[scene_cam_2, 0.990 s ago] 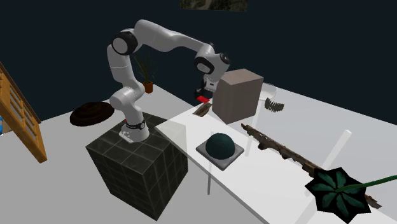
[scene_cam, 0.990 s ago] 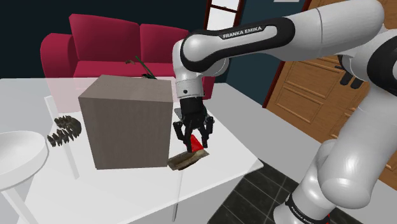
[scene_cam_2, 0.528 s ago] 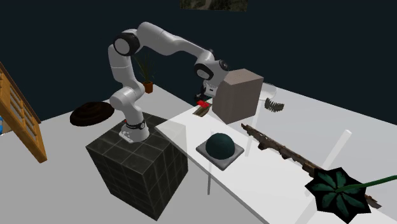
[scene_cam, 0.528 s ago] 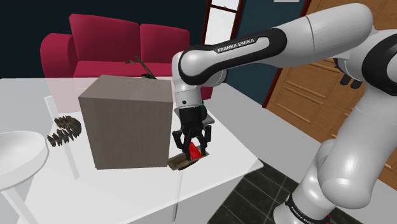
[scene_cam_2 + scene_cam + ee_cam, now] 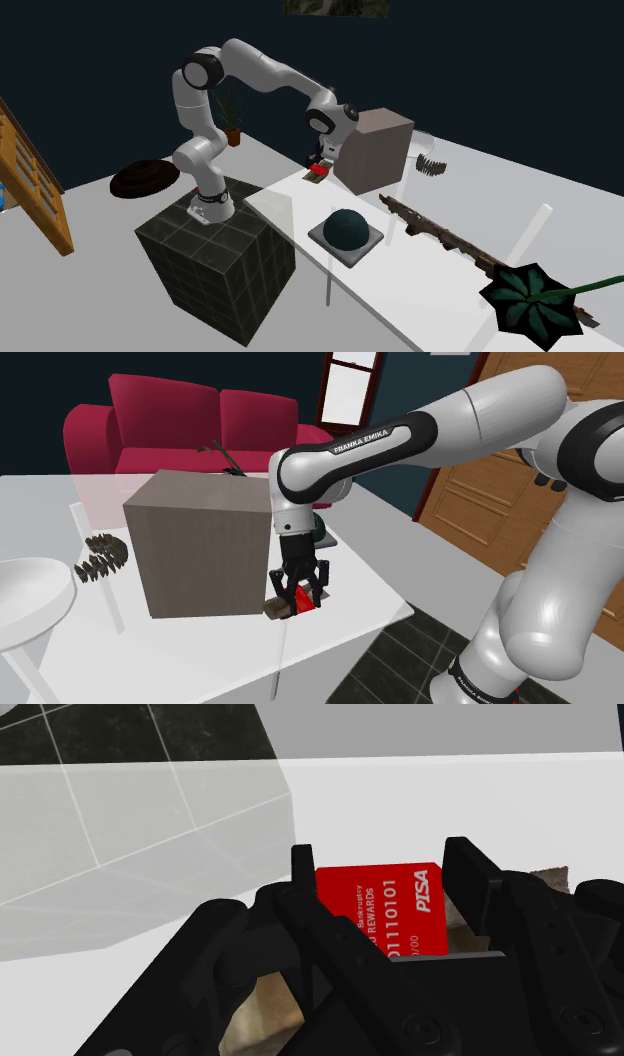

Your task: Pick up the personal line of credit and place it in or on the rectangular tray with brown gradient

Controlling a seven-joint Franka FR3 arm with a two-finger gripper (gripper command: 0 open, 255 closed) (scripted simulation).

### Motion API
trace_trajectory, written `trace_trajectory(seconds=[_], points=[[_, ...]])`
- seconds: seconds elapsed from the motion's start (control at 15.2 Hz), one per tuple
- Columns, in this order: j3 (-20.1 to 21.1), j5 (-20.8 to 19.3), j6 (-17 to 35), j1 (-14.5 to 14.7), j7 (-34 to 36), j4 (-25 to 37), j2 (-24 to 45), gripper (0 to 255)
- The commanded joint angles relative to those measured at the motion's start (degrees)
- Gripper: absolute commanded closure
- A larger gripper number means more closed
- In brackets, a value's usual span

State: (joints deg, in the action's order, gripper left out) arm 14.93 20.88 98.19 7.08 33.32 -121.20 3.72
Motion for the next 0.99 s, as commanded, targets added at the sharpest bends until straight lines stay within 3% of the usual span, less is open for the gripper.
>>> trace_trajectory(seconds=[0.0,0.26,0.33,0.66,0.92], points=[[-0.1,-0.1,0.1,-0.1,0.0,0.0,0.1,255],[0.0,-0.1,0.1,-0.1,0.0,0.0,0.1,255],[0.0,-0.1,0.1,-0.1,0.0,0.0,0.1,0],[0.0,-0.1,0.1,-0.1,0.0,0.0,0.1,0],[-1.1,-1.4,-6.8,-1.2,0.7,7.7,1.2,0]])
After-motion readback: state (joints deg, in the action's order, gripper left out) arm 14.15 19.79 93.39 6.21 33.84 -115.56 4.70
